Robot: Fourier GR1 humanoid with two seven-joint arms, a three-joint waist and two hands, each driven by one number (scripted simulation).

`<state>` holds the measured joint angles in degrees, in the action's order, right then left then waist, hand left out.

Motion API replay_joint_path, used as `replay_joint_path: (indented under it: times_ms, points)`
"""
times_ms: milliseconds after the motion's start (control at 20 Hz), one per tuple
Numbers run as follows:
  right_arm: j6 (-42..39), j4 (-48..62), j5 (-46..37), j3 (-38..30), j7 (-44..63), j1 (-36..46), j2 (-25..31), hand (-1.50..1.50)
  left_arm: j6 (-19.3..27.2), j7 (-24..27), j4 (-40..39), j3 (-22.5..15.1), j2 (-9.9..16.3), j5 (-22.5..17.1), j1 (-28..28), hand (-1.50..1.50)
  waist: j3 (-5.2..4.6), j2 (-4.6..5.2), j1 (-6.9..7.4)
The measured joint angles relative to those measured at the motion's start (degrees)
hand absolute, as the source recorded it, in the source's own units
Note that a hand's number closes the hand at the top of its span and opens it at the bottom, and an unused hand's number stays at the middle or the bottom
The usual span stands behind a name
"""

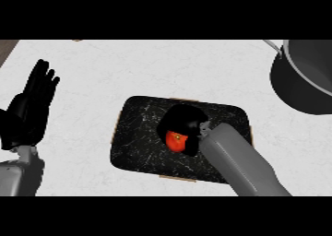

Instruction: Pick the tomato from the tray and place it in the pot

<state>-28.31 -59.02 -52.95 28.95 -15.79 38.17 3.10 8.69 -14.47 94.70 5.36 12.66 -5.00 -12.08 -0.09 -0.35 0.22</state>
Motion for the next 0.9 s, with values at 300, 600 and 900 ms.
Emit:
replay_joint_path:
  times_ms: [300, 600, 900]
  points:
    - [0.3, -5.7, -1.9, -0.2, -4.5, -5.1, 3.3, 1.5, -1.0, 1.0, -1.8, 2.0, 0.6, -0.3, -0.2, 0.0, 0.09, -0.04, -0.69]
    - [2.4, -20.9, -0.1, 1.5, -18.0, -19.8, 20.6, 1.5, -0.2, 1.3, -1.0, 3.8, 1.1, -0.2, 3.1, 0.0, 0.11, -1.46, -5.04]
    - [8.9, -32.1, 9.7, -8.1, -28.1, -34.1, 35.6, 1.5, 0.1, 2.0, -0.5, 5.2, 1.3, -0.6, 5.1, 0.0, 0.1, -1.24, -7.3]
